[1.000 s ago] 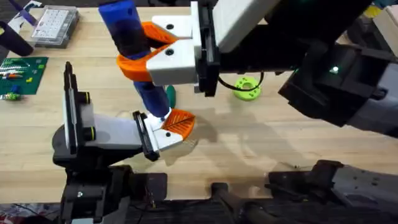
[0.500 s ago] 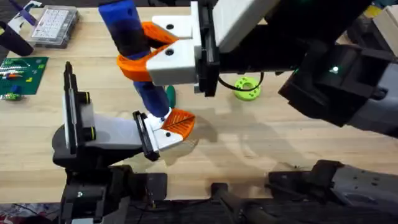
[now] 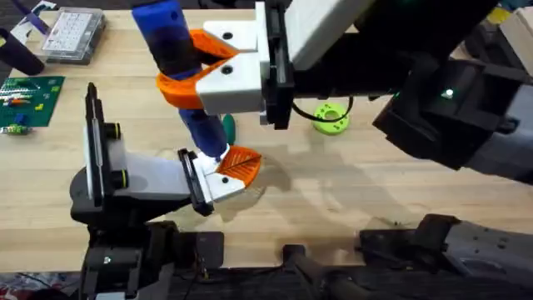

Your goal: Pick up the gripper from the table and insert it into the empty holder that is missing its gripper. Then pick up a screw, insert it into the mounting hole, and use the screwdriver to tighten it. Finally, clean up the table by picking up the vegetable and placing it into the bucket.

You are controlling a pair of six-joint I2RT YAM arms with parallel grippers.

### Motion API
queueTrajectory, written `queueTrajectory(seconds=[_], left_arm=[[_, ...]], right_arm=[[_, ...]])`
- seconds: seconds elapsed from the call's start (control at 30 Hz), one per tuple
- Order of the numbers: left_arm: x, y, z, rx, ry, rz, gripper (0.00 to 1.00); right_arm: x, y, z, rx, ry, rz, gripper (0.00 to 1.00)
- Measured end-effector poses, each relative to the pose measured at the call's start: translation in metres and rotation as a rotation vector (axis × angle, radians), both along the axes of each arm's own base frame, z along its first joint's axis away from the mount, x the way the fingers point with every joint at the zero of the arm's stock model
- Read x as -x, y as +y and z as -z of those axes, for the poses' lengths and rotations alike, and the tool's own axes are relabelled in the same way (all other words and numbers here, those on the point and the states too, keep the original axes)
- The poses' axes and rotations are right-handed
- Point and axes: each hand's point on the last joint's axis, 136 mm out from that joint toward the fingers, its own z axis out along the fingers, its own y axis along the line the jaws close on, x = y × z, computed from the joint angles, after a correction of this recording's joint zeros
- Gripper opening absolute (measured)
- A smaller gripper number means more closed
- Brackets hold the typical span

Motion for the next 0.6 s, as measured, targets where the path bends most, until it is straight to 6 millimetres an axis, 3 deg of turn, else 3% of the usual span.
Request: queueTrajectory(seconds=[0.6], left_arm=[[0.0000, 0.0000, 0.0001, 0.000, 0.000, 0.000, 0.016]], right_arm=[[-0.0010, 0.0002, 0.0000, 0.000, 0.012, 0.007, 0.044]])
